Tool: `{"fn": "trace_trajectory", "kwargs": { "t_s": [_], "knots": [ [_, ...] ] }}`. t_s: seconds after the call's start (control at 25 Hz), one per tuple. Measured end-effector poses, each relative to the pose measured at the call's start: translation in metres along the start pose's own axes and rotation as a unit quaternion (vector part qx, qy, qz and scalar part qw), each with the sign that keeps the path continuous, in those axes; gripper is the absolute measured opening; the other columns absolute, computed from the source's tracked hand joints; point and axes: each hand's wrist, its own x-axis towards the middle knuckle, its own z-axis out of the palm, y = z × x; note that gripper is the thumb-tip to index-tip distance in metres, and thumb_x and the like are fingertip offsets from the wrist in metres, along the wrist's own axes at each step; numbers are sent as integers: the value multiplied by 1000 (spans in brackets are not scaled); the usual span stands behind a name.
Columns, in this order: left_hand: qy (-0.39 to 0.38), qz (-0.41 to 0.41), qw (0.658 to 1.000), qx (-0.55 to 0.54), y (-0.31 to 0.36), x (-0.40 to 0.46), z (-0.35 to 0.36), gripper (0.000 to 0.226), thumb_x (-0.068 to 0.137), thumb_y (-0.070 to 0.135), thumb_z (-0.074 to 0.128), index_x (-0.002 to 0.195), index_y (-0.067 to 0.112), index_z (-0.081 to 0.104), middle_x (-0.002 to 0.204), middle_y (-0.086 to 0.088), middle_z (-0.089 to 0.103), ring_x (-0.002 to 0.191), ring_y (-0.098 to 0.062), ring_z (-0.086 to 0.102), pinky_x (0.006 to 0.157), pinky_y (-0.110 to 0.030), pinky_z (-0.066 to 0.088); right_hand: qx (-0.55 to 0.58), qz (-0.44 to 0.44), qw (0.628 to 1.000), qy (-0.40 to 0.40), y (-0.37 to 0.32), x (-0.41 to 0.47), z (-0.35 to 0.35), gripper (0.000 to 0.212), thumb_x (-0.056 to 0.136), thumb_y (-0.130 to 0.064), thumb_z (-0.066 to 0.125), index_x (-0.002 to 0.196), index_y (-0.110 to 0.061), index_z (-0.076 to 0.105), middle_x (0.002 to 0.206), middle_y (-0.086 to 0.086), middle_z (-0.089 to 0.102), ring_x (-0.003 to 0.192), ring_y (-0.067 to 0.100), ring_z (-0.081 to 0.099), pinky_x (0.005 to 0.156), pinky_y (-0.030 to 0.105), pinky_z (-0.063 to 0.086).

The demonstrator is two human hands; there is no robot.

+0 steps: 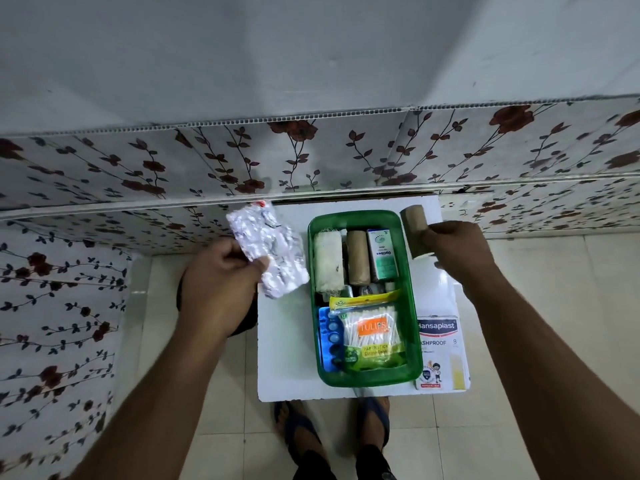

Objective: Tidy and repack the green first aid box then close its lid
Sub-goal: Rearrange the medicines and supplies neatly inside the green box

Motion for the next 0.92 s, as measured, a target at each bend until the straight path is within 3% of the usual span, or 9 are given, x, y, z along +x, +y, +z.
{"fn": "trace_trajectory", "kwargs": {
  "t_s": [0.12, 0.24, 0.32, 0.44, 0.56, 0.64, 0.8, 0.92],
  "knots": [
    [-91, -8, 995, 31, 18, -21, 31, 13, 80, 13, 74, 88, 18, 64, 79, -3, 76, 63, -16, 73, 62, -33, 59, 72, 17, 996, 43, 7, -26, -13, 32, 77, -32, 65, 104, -21, 74, 92, -1, 75, 89, 22, 70, 84, 47, 58],
    [-108, 14, 987, 118, 19, -11, 58, 20, 64, 27, 73, 77, 19, 60, 76, -5, 73, 71, -28, 73, 69, -45, 60, 102, 11, 994, 47, 15, -48, -22, 30, 79, -27, 66, 107, -20, 74, 92, -3, 75, 89, 19, 70, 83, 43, 57],
    [-103, 44, 976, 188, 22, -5, 70, 23, 63, 27, 71, 79, 18, 57, 78, -8, 71, 72, -32, 71, 68, -46, 60, 117, 8, 992, 42, 21, -55, -25, 30, 79, -26, 67, 108, -20, 73, 95, -2, 75, 91, 19, 70, 84, 42, 56],
    [-52, 131, 934, 329, 28, -7, 75, 38, 73, 27, 78, 99, 9, 56, 87, -11, 69, 81, -32, 67, 70, -41, 55, 115, 9, 993, 36, 25, -57, -29, 31, 80, -27, 66, 108, -19, 74, 95, -3, 76, 91, 18, 70, 86, 43, 56],
    [19, 228, 892, 390, 31, -15, 65, 46, 77, 32, 76, 112, 10, 59, 93, -10, 72, 88, -31, 67, 72, -43, 55, 97, -8, 994, 40, 23, -62, -31, 32, 79, -31, 66, 108, -20, 74, 95, -5, 75, 88, 16, 69, 85, 45, 57],
    [9, 273, 865, 420, 25, -18, 60, 54, 76, 41, 75, 123, 18, 60, 110, -10, 67, 102, -30, 60, 80, -43, 53, 86, -22, 995, 49, 16, -69, -31, 31, 81, -32, 66, 108, -20, 73, 92, -9, 73, 88, 15, 68, 85, 41, 56],
    [-45, 283, 768, 573, 5, -6, 68, 80, 67, 64, 71, 138, 34, 49, 149, -16, 31, 130, -39, 30, 98, -51, 39, 16, -87, 995, 53, -9, -87, -14, 30, 85, -43, 61, 102, -22, 73, 90, -10, 72, 85, 12, 66, 77, 30, 52],
    [-52, 277, 756, 591, -4, 3, 72, 79, 70, 60, 72, 140, 39, 43, 156, -16, 21, 137, -40, 23, 101, -54, 37, -127, -144, 976, 102, -20, -90, 10, 37, 86, -53, 52, 100, -24, 71, 93, -4, 70, 82, 20, 66, 65, 30, 48]
  ]
}}
